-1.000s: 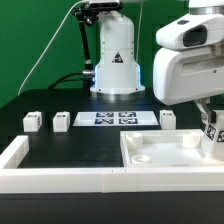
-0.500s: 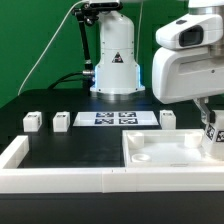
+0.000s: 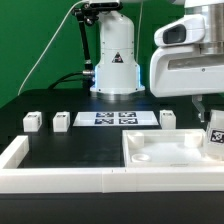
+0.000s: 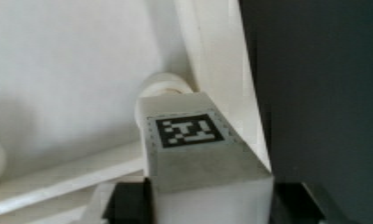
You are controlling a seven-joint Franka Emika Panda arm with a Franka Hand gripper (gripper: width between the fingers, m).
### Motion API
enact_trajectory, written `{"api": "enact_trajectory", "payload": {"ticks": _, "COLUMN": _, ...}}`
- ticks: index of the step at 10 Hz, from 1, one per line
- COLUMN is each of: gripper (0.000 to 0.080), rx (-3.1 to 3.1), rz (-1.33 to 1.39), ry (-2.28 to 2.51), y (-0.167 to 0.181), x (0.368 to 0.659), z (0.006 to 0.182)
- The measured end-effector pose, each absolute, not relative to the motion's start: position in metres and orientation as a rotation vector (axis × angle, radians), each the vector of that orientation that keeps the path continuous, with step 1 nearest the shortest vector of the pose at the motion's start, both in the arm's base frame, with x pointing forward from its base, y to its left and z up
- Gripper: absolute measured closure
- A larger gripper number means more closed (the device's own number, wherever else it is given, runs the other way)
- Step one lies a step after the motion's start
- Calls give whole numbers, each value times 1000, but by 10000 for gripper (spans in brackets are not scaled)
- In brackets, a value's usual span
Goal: Assemble square table
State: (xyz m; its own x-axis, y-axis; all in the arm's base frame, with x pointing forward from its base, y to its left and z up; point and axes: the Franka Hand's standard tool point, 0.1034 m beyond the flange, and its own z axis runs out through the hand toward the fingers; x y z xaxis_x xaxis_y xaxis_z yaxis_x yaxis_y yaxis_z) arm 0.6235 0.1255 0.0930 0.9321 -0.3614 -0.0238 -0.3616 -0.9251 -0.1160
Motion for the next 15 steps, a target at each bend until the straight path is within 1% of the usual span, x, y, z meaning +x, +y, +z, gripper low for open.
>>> {"api": "enact_trajectory", "payload": {"ticks": 4, "gripper": 493, "rx": -2772, "rz": -32, "ry": 1121, "y": 122, "x": 620, "z": 93}}
{"api": "enact_trajectory", "payload": {"ticks": 6, "gripper": 493, "rx": -2727, "rz": -31, "ry": 1213, "y": 121, "x": 620, "z": 93}}
{"api": "enact_trajectory", "payload": {"ticks": 10, "gripper": 493, "rx": -2497, "rz": 41, "ry": 1552, "y": 127, "x": 620, "z": 94}}
{"api": "enact_trajectory", "payload": {"ticks": 12, "gripper": 494, "rx": -2507, "rz": 42, "ry": 1531, "y": 128, "x": 619, "z": 94}}
{"api": "enact_trajectory", "payload": {"ticks": 13, "gripper": 248, "rx": -2541, "rz": 35, "ry": 1472, "y": 128, "x": 619, "z": 94}}
{"api": "enact_trajectory", "payload": {"ticks": 14, "gripper": 248, "rx": -2575, "rz": 29, "ry": 1413, "y": 129, "x": 619, "z": 93}}
{"api": "enact_trajectory", "payload": {"ticks": 15, "gripper": 180, "rx": -2647, "rz": 14, "ry": 1283, "y": 128, "x": 619, "z": 93}}
